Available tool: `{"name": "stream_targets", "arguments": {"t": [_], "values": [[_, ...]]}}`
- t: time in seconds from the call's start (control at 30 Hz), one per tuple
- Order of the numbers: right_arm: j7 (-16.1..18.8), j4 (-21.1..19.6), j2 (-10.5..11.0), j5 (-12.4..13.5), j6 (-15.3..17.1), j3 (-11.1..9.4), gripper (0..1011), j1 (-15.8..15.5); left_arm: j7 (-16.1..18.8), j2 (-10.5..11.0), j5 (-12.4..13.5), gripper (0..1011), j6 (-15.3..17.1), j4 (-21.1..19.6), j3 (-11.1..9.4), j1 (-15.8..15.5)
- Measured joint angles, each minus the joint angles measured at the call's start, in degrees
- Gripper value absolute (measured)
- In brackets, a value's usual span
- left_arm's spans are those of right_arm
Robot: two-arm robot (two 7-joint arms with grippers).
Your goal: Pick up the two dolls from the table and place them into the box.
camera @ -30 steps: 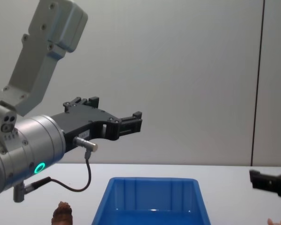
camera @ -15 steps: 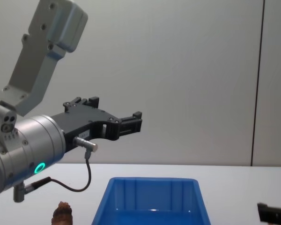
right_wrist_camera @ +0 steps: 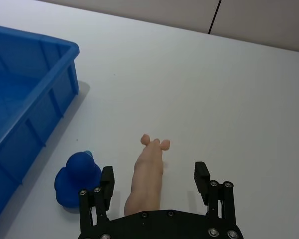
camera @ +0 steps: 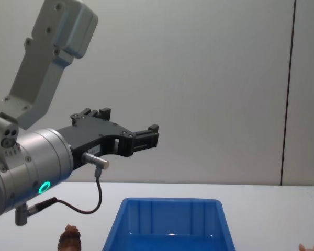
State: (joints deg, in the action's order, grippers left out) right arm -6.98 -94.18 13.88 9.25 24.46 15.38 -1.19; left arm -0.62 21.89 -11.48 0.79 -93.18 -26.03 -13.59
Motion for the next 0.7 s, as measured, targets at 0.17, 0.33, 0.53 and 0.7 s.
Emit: {"name": "stream_targets", "arguments": {"t": [0.17, 0.33, 0.53, 0.7], "values": [[-0.01, 1.06, -0.34, 0.13, 0.44, -0.08, 893, -0.06, 0.00, 0.00, 0.00, 1001, 0.00, 0.00, 0.00, 0.00], [0.16, 2.02, -0.65, 0.42, 0.51, -0.12, 781, -0.07, 0.00, 0.00, 0.00, 1001, 0.00, 0.00, 0.00, 0.00], [0.56, 2.93, -1.07, 0.82, 0.41, -0.15, 589, -0.04, 0.00, 0.00, 0.00, 1001, 0.00, 0.00, 0.00, 0.00], [0.82, 3.28, -1.32, 0.99, 0.09, -0.17, 445, -0.03, 0.00, 0.00, 0.00, 1001, 0.00, 0.00, 0.00, 0.00]]}}
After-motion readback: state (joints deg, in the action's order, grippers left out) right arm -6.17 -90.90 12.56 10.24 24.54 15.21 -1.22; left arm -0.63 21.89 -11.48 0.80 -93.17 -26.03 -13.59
